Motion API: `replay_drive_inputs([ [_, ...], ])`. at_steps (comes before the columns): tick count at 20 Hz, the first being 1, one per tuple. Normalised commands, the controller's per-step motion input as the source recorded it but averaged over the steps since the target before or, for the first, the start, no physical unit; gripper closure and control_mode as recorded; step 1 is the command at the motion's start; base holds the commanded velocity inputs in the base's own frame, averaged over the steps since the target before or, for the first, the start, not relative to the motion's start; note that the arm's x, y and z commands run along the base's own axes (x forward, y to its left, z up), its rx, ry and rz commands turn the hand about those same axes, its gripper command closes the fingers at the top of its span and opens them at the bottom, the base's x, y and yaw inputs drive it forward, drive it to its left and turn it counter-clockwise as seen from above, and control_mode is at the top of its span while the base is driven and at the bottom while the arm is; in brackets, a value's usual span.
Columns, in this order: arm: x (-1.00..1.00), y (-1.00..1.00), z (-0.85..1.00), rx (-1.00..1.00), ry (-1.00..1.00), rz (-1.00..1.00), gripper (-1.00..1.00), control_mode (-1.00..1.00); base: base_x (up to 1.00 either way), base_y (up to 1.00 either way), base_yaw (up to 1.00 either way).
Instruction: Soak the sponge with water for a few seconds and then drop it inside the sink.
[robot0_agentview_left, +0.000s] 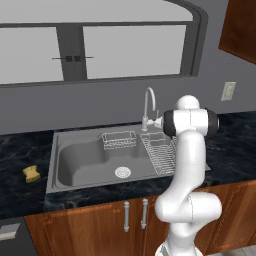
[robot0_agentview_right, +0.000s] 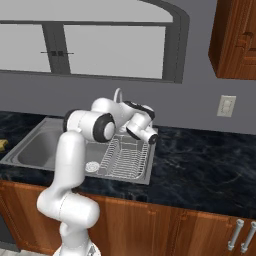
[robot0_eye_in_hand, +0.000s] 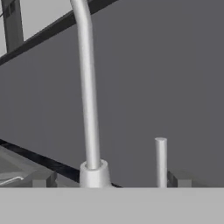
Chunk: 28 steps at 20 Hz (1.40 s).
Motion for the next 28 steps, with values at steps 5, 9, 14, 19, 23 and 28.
replay_drive_inputs([
  [5, 0.22, 0.00, -0.01, 0.00, -0.01, -0.01, -1.00, -1.00, 0.00, 0.00, 0.00],
  [9, 0.22, -0.01, -0.01, 0.00, -0.02, -0.03, -1.00, -1.00, 0.00, 0.00, 0.00],
  [14, 0.13, -0.02, -0.03, 0.00, -0.01, -0.03, -1.00, -1.00, 0.00, 0.00, 0.00],
  [19, 0.08, -0.02, -0.10, 0.00, -0.02, -0.04, -1.00, -1.00, 0.00, 0.00, 0.00],
  [23, 0.21, -0.01, -0.15, 0.00, 0.00, -0.04, -1.00, -1.00, 0.00, 0.00, 0.00],
  [28, 0.29, -0.02, -0.08, 0.00, 0.00, -0.04, -1.00, -1.00, 0.00, 0.00, 0.00],
])
